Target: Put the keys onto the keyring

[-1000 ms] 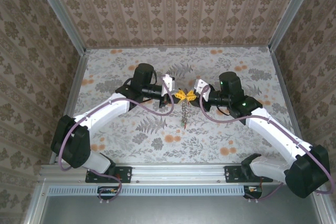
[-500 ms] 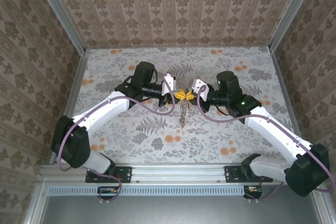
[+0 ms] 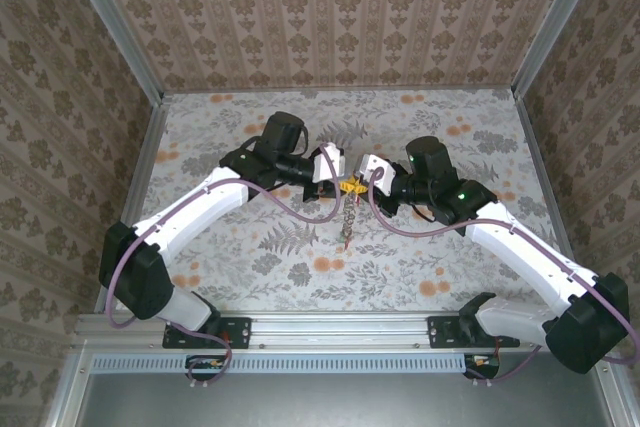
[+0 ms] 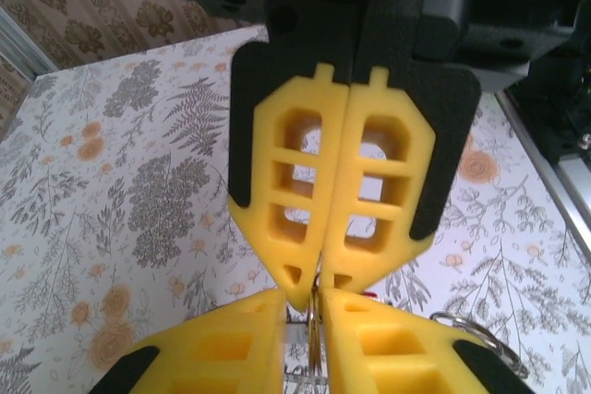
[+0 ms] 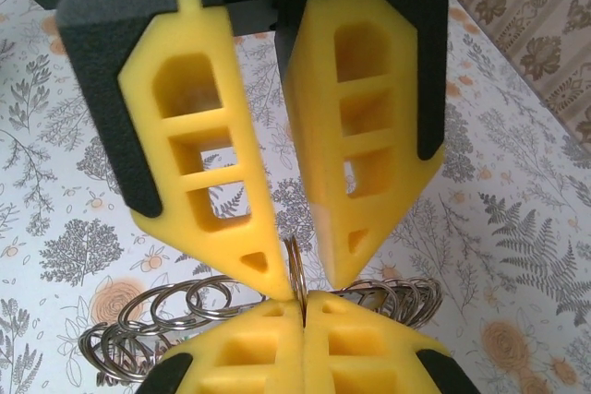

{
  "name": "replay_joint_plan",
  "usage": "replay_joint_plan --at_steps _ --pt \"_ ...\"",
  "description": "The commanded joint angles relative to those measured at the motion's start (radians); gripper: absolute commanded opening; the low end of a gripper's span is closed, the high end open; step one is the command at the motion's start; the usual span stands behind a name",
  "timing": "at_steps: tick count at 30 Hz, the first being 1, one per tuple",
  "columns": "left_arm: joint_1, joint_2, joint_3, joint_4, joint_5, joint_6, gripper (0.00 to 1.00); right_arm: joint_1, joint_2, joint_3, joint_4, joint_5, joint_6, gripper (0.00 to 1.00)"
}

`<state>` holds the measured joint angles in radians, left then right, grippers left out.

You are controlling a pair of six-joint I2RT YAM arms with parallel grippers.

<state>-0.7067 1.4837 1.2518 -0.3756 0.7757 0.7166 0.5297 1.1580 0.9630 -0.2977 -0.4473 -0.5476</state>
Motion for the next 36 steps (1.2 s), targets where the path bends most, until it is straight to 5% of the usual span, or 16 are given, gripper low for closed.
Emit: replay_joint_plan --at_steps 1,13,23,36 --pt "-0.003 0.001 0.019 -0.051 -0.024 0.042 0.21 0.007 -0.012 0.042 0.002 0.013 -0.010 0.00" --pt "-0.001 0.015 0.030 -0.052 -0.029 0.033 0.19 0.007 -0.021 0.031 0.030 -0.009 0.010 0.00" --pt "-0.007 0.031 0.043 -0.042 -0.010 0.034 0.07 0.007 -0.025 0.026 0.044 -0.022 0.020 0.00" --pt "-0.020 0.024 0.029 0.013 0.016 0.014 0.12 0.008 -0.012 0.027 0.040 -0.022 0.020 0.00"
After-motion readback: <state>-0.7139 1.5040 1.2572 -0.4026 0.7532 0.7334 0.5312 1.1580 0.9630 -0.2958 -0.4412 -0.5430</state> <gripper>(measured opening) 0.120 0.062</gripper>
